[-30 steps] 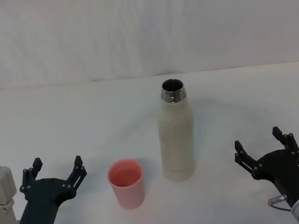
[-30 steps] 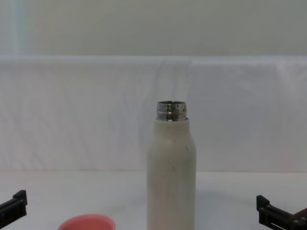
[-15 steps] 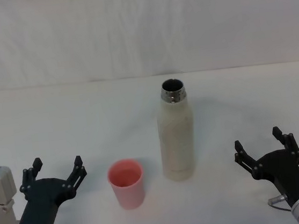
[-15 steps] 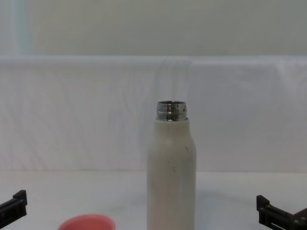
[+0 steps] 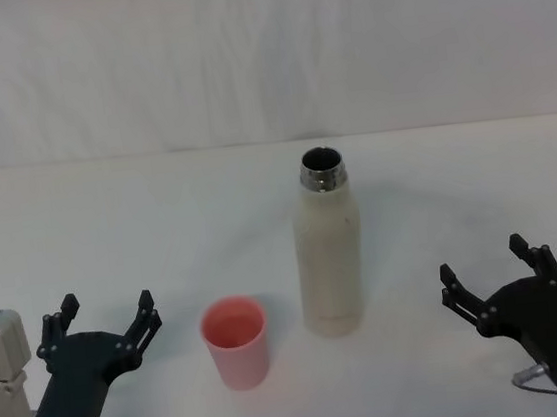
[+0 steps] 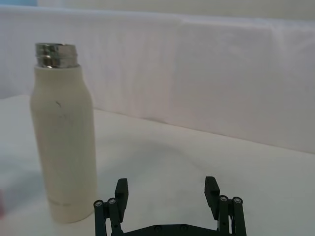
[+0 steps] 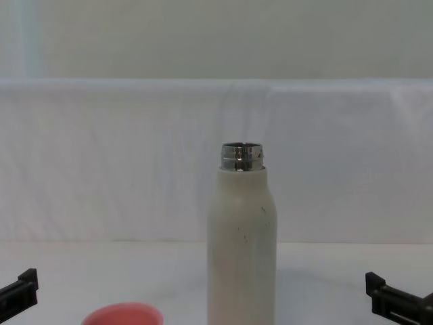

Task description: Grasp the thermos with one hand and pour water into the cup lid.

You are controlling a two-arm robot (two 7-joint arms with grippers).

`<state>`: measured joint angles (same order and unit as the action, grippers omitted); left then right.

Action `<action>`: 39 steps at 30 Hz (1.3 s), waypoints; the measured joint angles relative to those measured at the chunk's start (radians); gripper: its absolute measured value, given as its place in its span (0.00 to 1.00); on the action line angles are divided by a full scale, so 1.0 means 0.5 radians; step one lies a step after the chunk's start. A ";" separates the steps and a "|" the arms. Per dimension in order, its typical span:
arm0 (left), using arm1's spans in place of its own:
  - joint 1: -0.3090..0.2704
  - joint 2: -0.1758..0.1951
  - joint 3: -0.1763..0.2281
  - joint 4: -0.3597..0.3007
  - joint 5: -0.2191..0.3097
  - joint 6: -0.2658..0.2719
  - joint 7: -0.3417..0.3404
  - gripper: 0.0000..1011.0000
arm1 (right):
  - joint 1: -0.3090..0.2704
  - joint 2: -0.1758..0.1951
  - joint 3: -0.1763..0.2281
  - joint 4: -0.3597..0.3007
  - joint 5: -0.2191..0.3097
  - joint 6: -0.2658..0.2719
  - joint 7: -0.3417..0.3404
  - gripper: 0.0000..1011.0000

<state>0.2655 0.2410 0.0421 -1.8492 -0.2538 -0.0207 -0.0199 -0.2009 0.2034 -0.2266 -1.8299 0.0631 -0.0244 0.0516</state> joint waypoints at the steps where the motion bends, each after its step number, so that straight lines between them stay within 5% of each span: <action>1: 0.000 0.000 0.000 0.000 0.000 0.000 0.000 0.99 | -0.011 0.012 0.015 -0.025 0.019 0.009 0.035 0.99; 7: 0.000 0.000 0.000 0.000 0.000 0.000 0.000 0.99 | -0.049 0.074 0.082 -0.115 0.139 0.053 0.216 0.99; 17: 0.000 0.000 0.000 0.000 0.000 0.000 0.000 0.99 | -0.030 0.280 0.128 -0.164 0.424 0.161 0.563 0.99; 23: 0.000 0.000 0.000 0.000 0.000 0.000 0.000 0.99 | 0.035 0.358 0.074 -0.146 0.469 0.204 0.646 0.99; 39: 0.000 0.000 0.000 0.000 0.000 0.000 0.000 0.99 | 0.191 0.414 -0.059 -0.056 0.541 0.248 0.672 0.99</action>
<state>0.2655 0.2409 0.0421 -1.8492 -0.2538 -0.0208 -0.0199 -0.1056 0.4106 -0.2558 -1.8580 0.3337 0.0997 0.3876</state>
